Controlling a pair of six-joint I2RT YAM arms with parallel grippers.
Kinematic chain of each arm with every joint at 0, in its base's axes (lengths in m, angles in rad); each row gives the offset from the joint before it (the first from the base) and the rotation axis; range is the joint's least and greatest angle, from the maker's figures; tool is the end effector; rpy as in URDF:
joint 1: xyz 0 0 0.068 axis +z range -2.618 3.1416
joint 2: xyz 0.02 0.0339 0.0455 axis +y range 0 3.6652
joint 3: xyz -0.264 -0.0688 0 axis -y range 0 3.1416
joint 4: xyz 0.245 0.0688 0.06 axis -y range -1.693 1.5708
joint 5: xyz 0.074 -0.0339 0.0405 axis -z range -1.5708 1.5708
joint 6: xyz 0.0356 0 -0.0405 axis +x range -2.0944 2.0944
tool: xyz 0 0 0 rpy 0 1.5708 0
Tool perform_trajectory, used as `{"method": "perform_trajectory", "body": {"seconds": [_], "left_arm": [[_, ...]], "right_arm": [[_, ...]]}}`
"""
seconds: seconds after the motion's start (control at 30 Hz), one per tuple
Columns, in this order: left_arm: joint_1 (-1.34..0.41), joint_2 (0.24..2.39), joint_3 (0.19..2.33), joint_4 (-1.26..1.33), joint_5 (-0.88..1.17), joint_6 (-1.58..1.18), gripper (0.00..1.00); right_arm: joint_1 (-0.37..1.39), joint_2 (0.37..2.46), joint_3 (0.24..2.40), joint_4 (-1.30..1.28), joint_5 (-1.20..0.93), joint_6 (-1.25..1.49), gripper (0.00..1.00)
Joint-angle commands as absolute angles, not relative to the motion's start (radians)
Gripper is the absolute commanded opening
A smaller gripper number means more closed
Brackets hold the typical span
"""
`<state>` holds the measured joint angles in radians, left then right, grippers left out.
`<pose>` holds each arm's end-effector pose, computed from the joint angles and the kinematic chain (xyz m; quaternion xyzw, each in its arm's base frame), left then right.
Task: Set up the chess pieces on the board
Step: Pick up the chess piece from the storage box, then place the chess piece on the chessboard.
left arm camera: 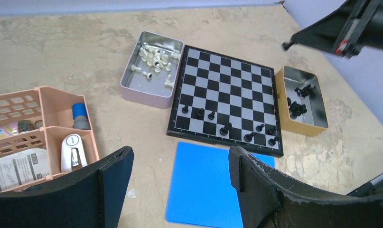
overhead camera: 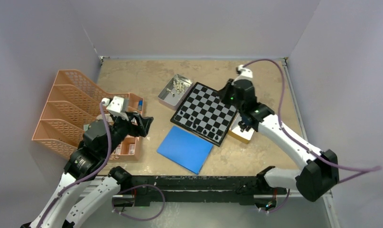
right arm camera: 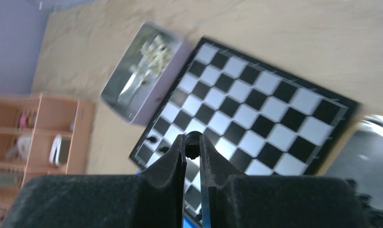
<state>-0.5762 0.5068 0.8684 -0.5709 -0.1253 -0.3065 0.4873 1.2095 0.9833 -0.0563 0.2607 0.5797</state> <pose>0.0897 -0.0530 0.3617 0.0652 0.7738 -0.2243 0.5887 0.2544 0.1244 0.3338 0.1146 0.7884 0.2133 0.5655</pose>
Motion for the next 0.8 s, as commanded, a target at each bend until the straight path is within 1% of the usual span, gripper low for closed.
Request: {"method": "perform_trajectory", "body": {"seconds": [0.0,0.2,0.37,0.6,0.77], "left_arm": [[-0.572,0.474,0.87,-0.546,-0.185,-0.331,0.74],[-0.573,0.435,0.864,-0.54,-0.205,-0.335,0.74],[-0.573,0.434,0.865,-0.544,-0.211,-0.34,0.74],[-0.573,0.424,0.864,-0.544,-0.217,-0.342,0.74],[-0.573,0.411,0.861,-0.541,-0.221,-0.342,0.74]], "right_arm": [[0.628,1.313,1.054,0.06,0.165,0.469,0.0],[0.799,1.48,1.138,0.1,0.155,0.415,0.0],[0.891,1.618,1.238,0.08,0.196,0.374,0.01],[0.951,1.804,1.397,-0.032,0.291,0.341,0.03],[0.959,1.869,1.453,-0.081,0.313,0.351,0.06]]}}
